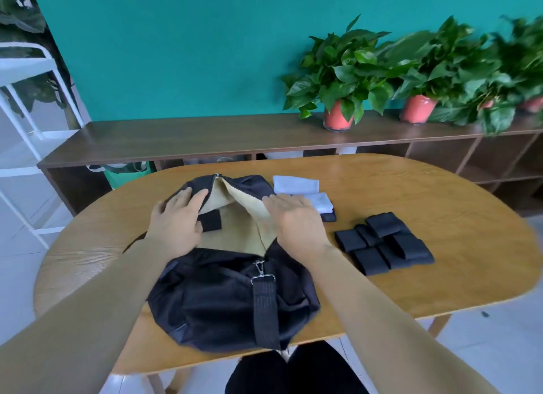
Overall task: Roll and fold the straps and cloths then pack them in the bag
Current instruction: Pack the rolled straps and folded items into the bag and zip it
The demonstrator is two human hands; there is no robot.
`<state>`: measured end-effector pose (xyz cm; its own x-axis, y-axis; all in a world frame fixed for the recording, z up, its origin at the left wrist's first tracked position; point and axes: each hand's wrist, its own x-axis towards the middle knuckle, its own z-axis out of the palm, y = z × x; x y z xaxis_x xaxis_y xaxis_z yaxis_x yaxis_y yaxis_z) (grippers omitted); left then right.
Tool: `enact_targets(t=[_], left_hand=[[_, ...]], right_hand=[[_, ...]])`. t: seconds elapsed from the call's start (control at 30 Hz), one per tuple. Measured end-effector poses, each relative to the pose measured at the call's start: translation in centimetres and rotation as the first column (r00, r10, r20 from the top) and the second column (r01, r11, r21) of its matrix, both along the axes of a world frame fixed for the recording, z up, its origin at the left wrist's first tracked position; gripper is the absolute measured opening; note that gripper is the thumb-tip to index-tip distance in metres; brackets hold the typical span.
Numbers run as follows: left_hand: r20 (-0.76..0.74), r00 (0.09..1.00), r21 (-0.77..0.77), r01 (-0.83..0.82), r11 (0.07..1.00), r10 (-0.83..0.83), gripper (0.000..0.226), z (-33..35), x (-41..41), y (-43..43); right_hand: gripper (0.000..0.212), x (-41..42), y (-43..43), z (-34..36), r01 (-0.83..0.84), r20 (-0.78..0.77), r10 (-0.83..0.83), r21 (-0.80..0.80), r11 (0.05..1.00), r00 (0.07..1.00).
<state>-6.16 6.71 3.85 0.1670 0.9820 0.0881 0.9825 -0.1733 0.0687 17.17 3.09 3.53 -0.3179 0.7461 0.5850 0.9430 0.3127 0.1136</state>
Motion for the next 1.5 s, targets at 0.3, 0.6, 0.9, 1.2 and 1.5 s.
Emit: enact_targets(t=[0.3, 0.6, 0.9, 1.2, 1.5], left_hand=[[-0.192, 0.977, -0.065, -0.108, 0.992, 0.094, 0.073, 0.8, 1.8, -1.7], [-0.224, 0.969, -0.084, -0.126, 0.988, 0.105, 0.081, 0.8, 1.2, -1.5], [-0.161, 0.984, -0.061, -0.086, 0.994, 0.075, 0.08, 1.2, 0.5, -1.2], [-0.098, 0.995, -0.039, -0.027, 0.999, 0.023, 0.079, 1.4, -0.6, -1.0], [-0.024, 0.998, 0.0, 0.056, 0.998, -0.056, 0.083, 0.2, -2.0, -0.1]], right_hand=[[0.058, 12.9, -4.0, -6.5, 0.459, 0.262, -0.379, -0.427, 0.779, 0.888], [0.019, 11.7, -1.4, -6.0, 0.453, 0.311, -0.339, -0.461, 0.763, 0.888], [0.019, 10.3, -2.4, -4.9, 0.448, -0.103, -0.459, -0.112, 0.887, 0.882], [0.026, -3.9, 0.1, -0.9, 0.052, -0.013, -0.051, 0.112, 0.992, 0.999], [0.018, -9.4, 5.4, -3.4, 0.193, 0.406, -0.061, -0.293, 0.937, 0.912]])
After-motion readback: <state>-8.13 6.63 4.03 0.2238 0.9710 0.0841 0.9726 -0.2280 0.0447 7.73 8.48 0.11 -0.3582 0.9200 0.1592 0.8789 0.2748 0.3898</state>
